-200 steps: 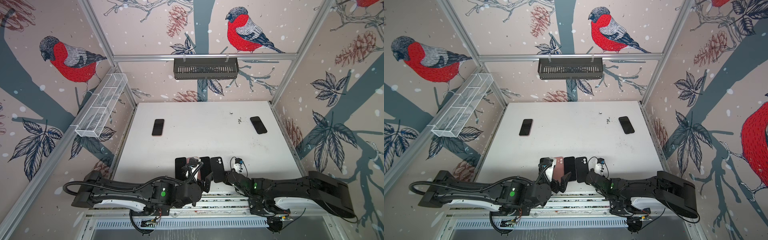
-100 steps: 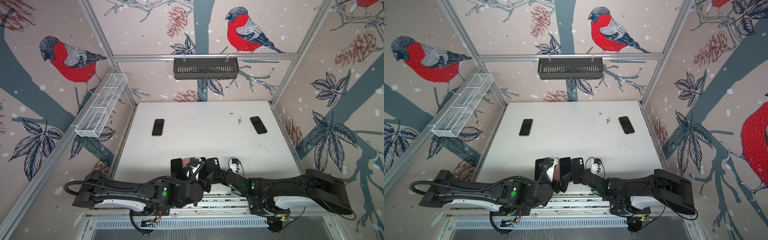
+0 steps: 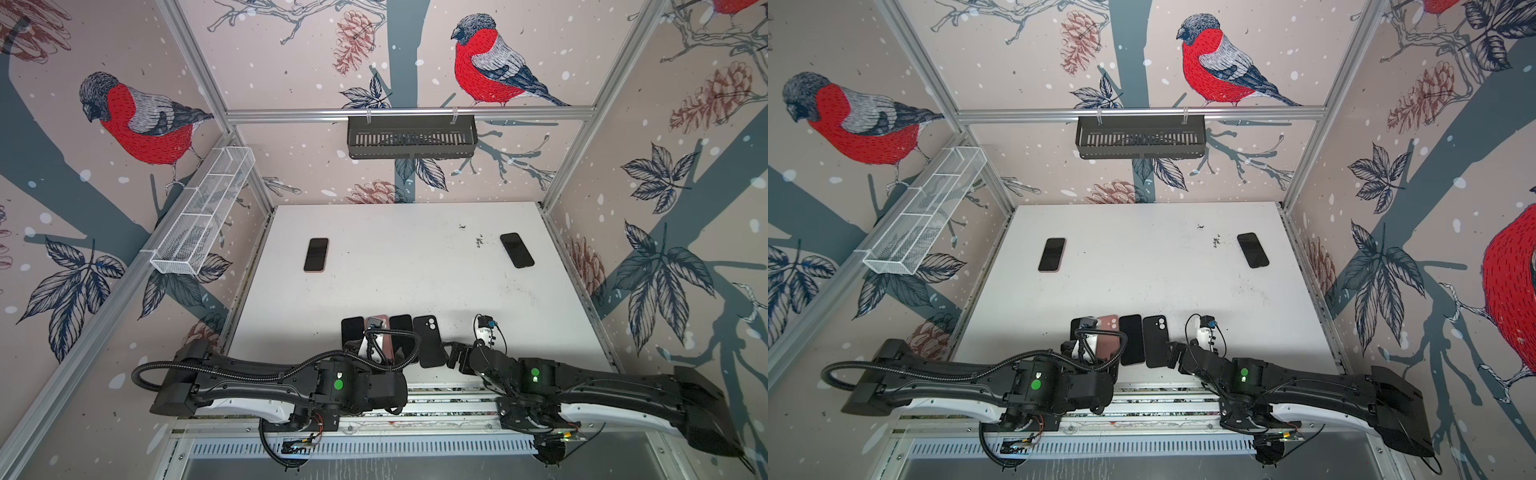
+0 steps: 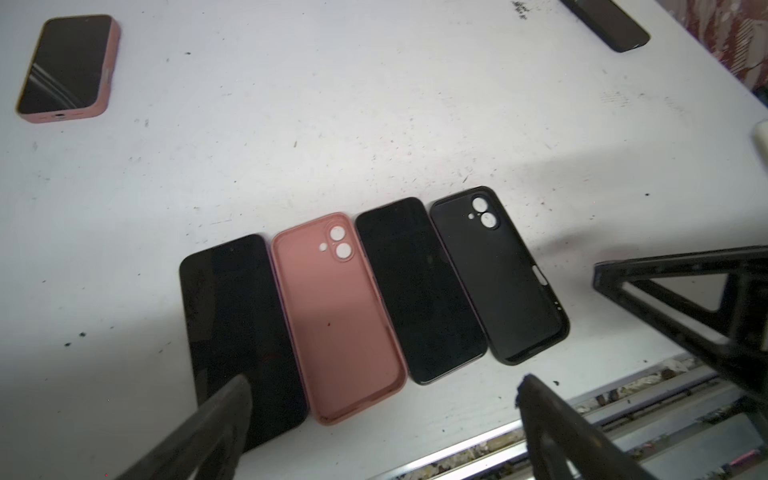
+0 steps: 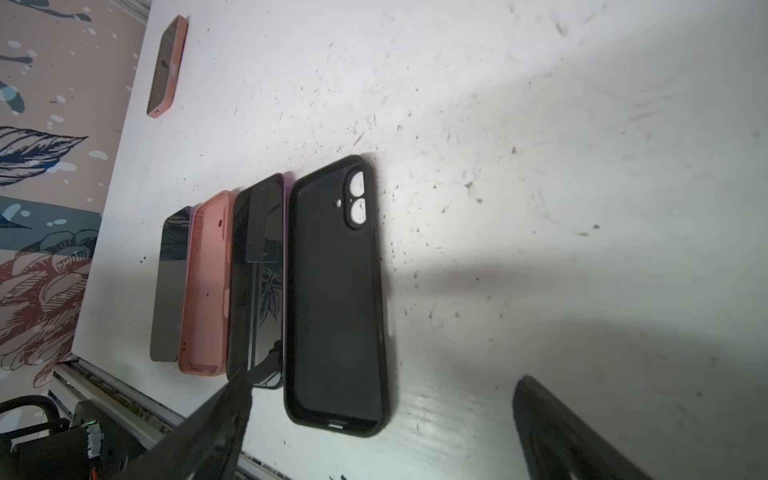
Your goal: Take the phone out of the phone case
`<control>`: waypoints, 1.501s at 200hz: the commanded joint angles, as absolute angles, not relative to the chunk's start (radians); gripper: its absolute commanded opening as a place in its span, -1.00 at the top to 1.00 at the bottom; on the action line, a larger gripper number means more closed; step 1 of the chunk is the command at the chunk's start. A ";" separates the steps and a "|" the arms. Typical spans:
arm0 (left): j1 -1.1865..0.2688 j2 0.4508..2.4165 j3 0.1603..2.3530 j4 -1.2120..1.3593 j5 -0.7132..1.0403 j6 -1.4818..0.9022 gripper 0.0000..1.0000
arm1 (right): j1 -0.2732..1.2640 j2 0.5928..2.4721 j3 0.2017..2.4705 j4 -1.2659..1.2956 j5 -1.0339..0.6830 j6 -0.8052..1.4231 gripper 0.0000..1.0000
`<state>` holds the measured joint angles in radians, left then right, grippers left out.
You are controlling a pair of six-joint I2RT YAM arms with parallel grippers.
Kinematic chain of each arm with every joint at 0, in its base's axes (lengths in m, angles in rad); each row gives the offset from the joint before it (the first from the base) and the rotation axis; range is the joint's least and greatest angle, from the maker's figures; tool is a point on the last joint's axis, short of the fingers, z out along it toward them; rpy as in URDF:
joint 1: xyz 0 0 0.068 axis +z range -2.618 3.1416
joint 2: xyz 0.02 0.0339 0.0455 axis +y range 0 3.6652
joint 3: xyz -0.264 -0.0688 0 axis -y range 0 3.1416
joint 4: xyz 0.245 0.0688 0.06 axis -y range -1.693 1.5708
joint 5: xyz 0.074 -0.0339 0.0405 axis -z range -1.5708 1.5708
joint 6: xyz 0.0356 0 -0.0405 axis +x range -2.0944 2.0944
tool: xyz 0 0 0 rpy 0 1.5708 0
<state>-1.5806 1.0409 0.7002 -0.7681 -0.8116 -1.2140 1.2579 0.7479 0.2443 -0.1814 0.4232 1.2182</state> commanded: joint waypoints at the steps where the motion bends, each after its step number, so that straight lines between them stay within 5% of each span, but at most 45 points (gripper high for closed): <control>1: -1.565 1.024 0.706 -0.806 -0.834 -1.242 -0.98 | 1.215 0.686 0.278 -0.279 0.478 1.107 -0.99; 49: -1.354 1.009 0.677 -0.447 -0.649 -0.914 -0.96 | 0.752 0.744 0.472 -0.364 0.242 0.767 -0.99; 78: -1.086 0.976 0.676 -0.235 -0.402 -0.724 -0.97 | 0.431 0.929 0.637 -0.382 0.126 0.546 -0.99; 105: -0.859 1.006 0.736 -0.197 -0.301 -0.611 -0.96 | 0.294 1.051 0.728 -0.342 0.160 0.389 -0.99; 149: -0.702 1.047 0.828 -0.229 -0.351 -0.487 -0.96 | 0.095 1.208 0.746 -0.201 0.160 0.242 -0.99; 184: -0.566 1.057 0.794 -0.136 -0.176 -0.462 -0.96 | -0.038 1.392 0.841 -0.209 0.095 0.199 -0.99; 300: -0.455 1.232 0.782 0.015 0.018 -0.462 -0.97 | -0.107 1.860 1.143 -0.201 0.120 0.104 -0.99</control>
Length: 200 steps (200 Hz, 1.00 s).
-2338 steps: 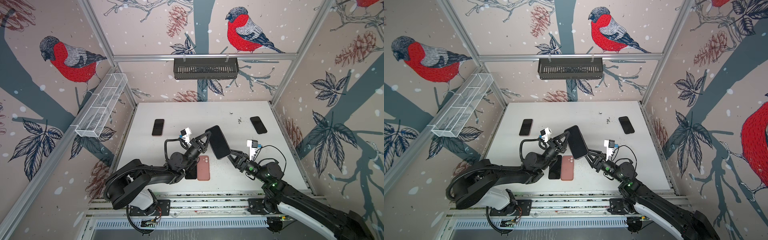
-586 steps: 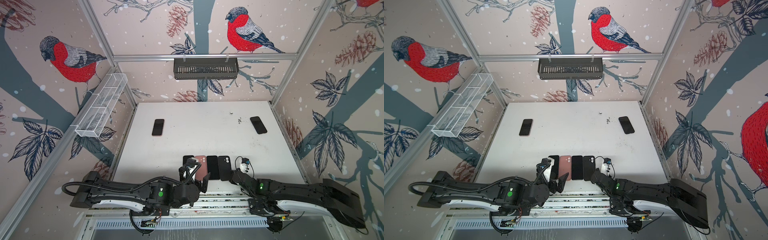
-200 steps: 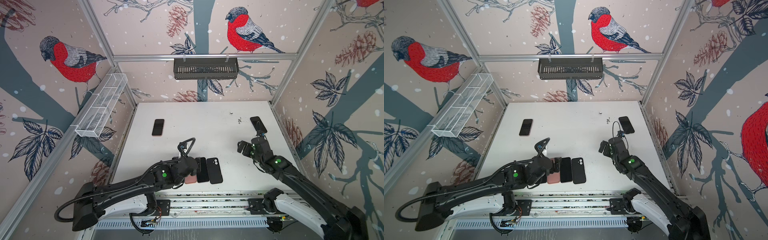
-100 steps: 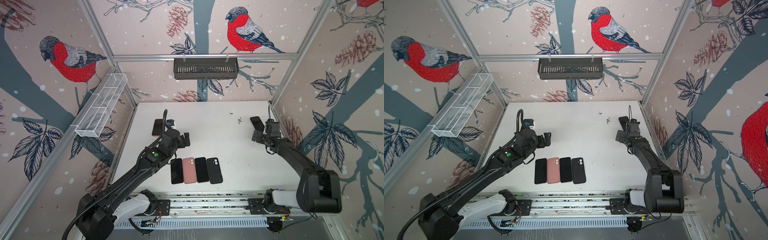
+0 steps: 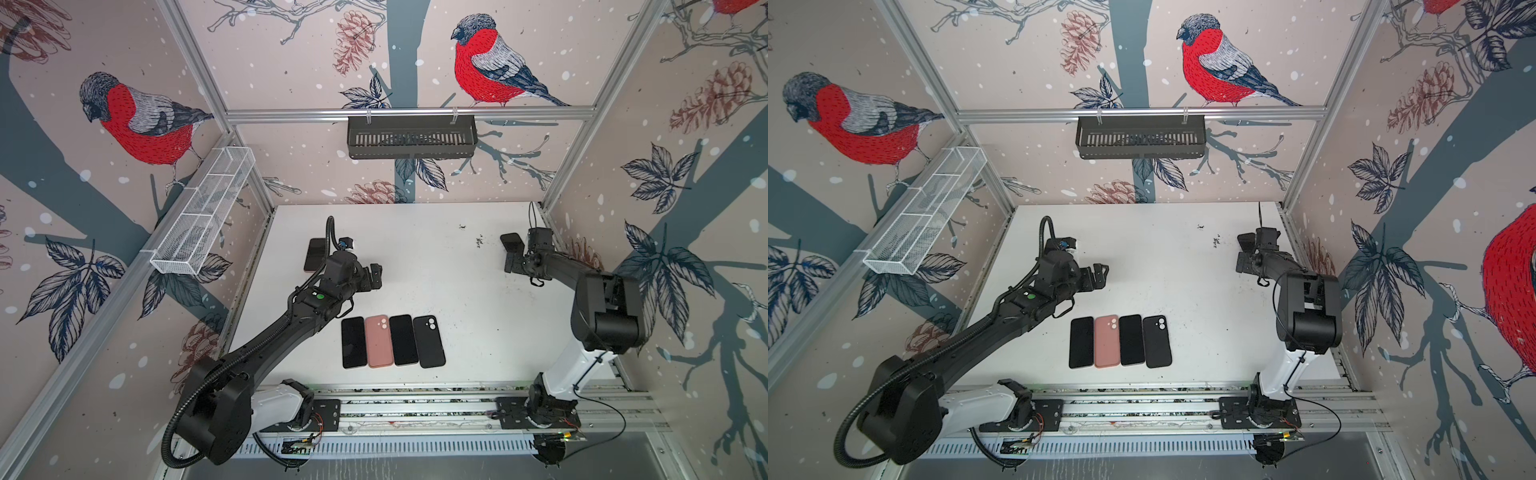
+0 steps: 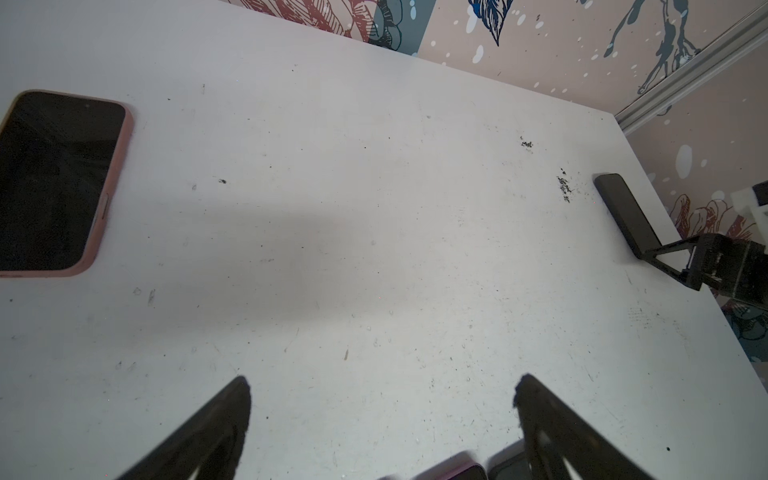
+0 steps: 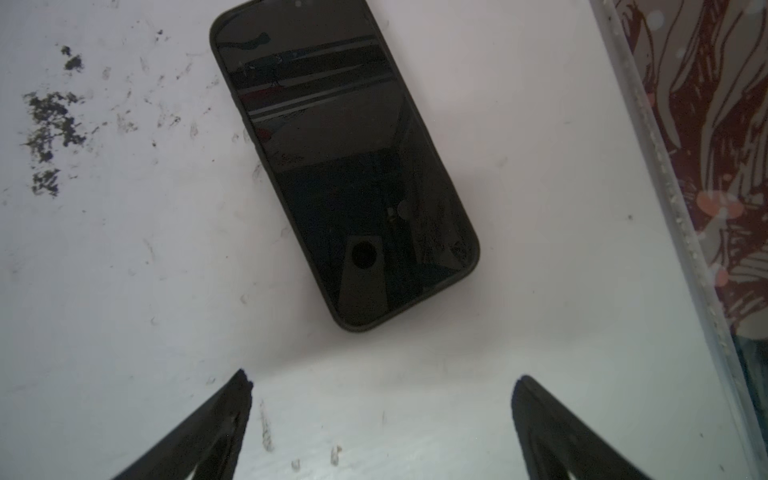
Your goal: Take the phone out of the phone case
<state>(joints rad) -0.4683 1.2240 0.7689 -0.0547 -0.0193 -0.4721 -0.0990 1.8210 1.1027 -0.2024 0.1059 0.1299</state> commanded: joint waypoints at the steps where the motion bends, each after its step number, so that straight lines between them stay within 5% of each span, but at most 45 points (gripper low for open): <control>1: -0.454 1.232 0.782 0.014 0.018 -0.461 -0.96 | -0.107 1.863 1.145 -0.202 0.121 0.103 -0.99; 144: -0.416 1.278 0.810 0.036 0.076 -0.458 -0.96 | -0.152 2.121 1.394 -0.259 -0.013 0.001 -1.00; 200: -0.417 1.274 0.819 0.034 0.111 -0.472 -0.96 | -0.146 2.162 1.439 -0.275 -0.059 -0.018 -0.84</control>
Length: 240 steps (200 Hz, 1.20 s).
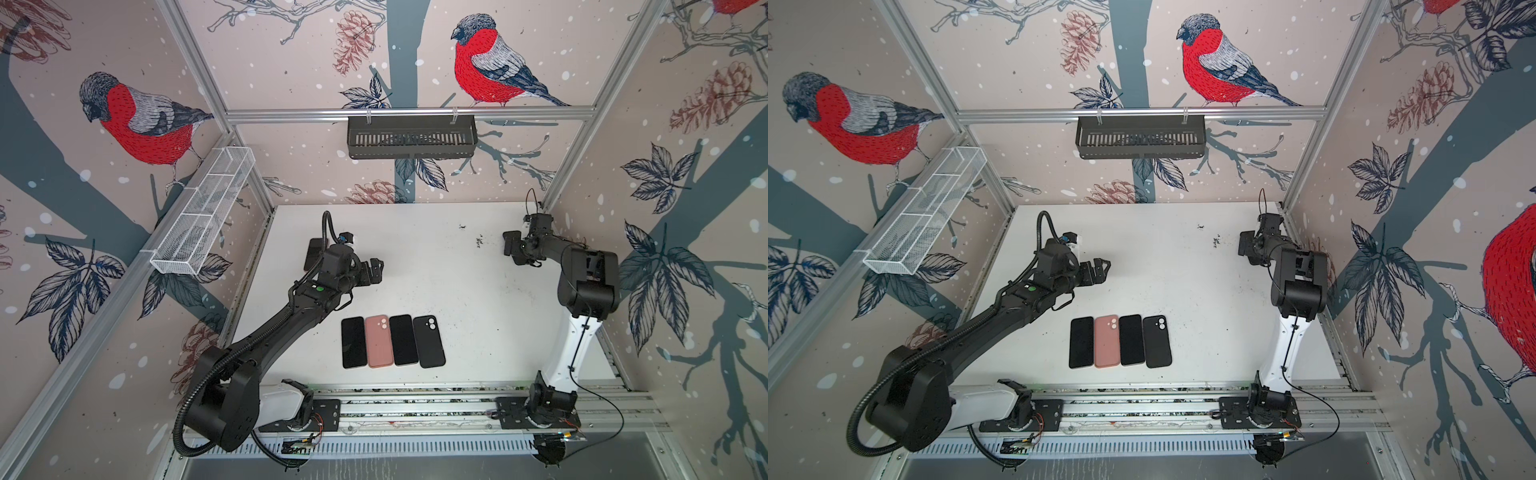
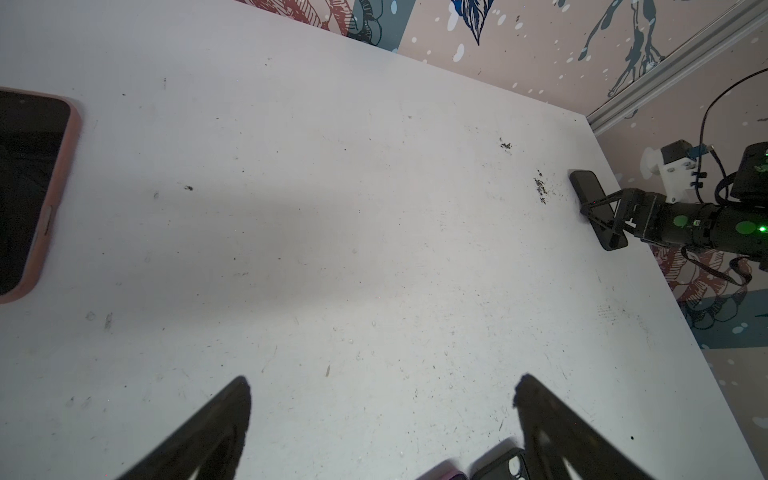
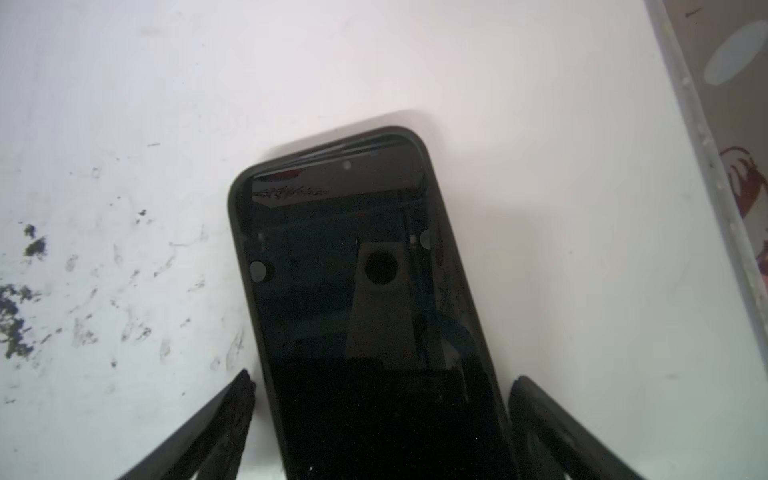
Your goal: Take the phone out of the phone case
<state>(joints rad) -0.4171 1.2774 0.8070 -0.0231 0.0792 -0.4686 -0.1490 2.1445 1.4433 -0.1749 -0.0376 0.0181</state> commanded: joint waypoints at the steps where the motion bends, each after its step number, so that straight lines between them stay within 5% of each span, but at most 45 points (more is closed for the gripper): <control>1: -0.417 1.274 0.819 0.034 0.111 -0.472 -0.96 | -0.145 2.163 1.438 -0.274 -0.060 -0.018 -0.84; 98: -0.419 1.294 0.825 0.071 0.178 -0.513 -0.96 | -0.131 2.102 1.322 -0.229 -0.073 0.030 -0.39; 166: -0.457 1.407 0.843 0.265 0.322 -0.629 -0.96 | -0.085 2.015 1.242 -0.184 -0.142 0.071 0.19; 240: -0.498 1.655 0.885 0.635 0.474 -0.858 -0.95 | 0.080 1.920 1.116 -0.066 -0.345 0.071 0.29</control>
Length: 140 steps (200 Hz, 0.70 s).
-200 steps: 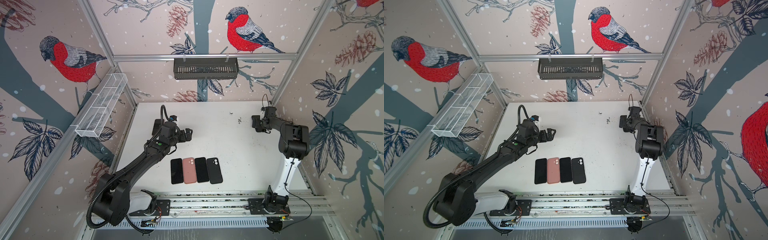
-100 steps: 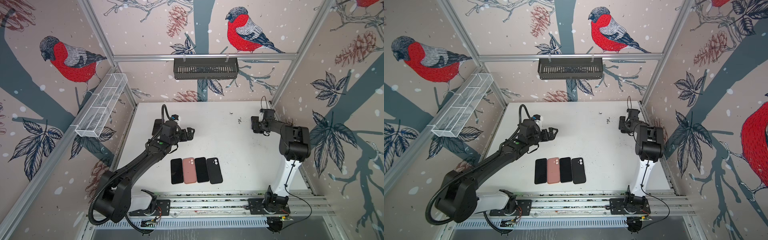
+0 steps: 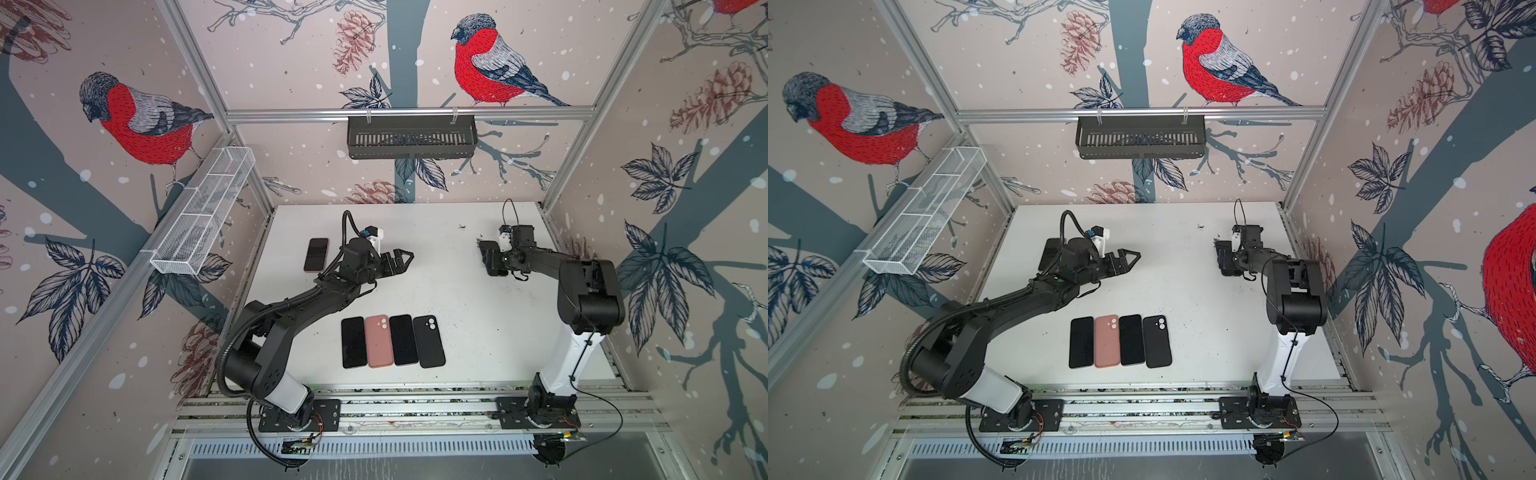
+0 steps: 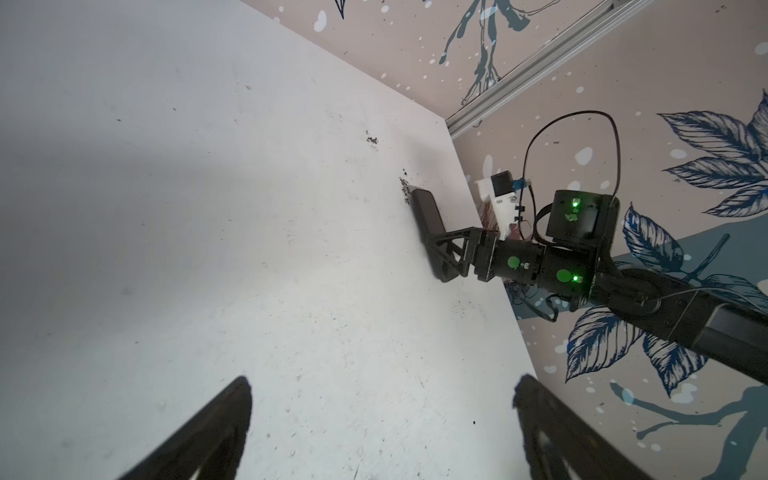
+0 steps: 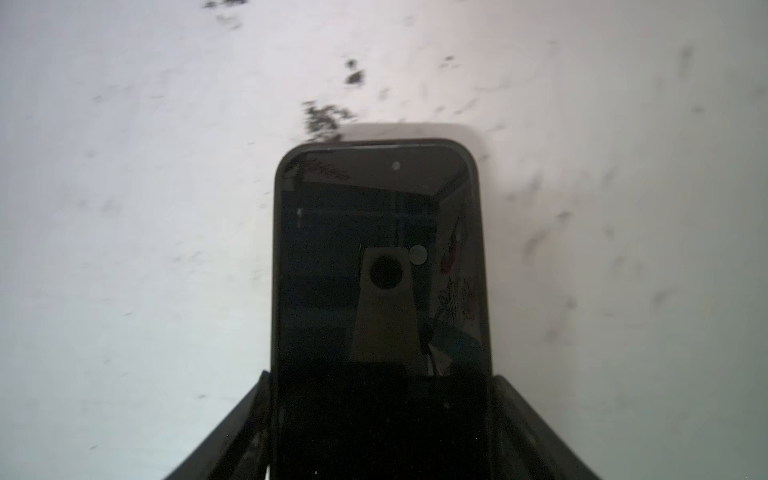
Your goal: Take the phone out of the phone case
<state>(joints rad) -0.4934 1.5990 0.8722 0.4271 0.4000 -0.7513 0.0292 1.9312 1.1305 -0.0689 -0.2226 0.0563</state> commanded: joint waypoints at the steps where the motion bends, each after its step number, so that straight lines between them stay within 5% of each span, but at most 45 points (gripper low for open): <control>1: -0.498 1.659 0.886 0.639 0.475 -0.861 -0.95 | 0.082 1.920 1.117 -0.066 -0.345 0.072 0.30; 140: -0.554 1.990 0.950 0.900 0.469 -1.131 -0.76 | 0.281 1.815 0.998 0.116 -0.643 0.190 0.38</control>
<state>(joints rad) -0.5526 1.9659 0.9524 0.7986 0.4763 -1.0664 0.2607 1.8381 1.0153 0.0368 -0.5674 0.1608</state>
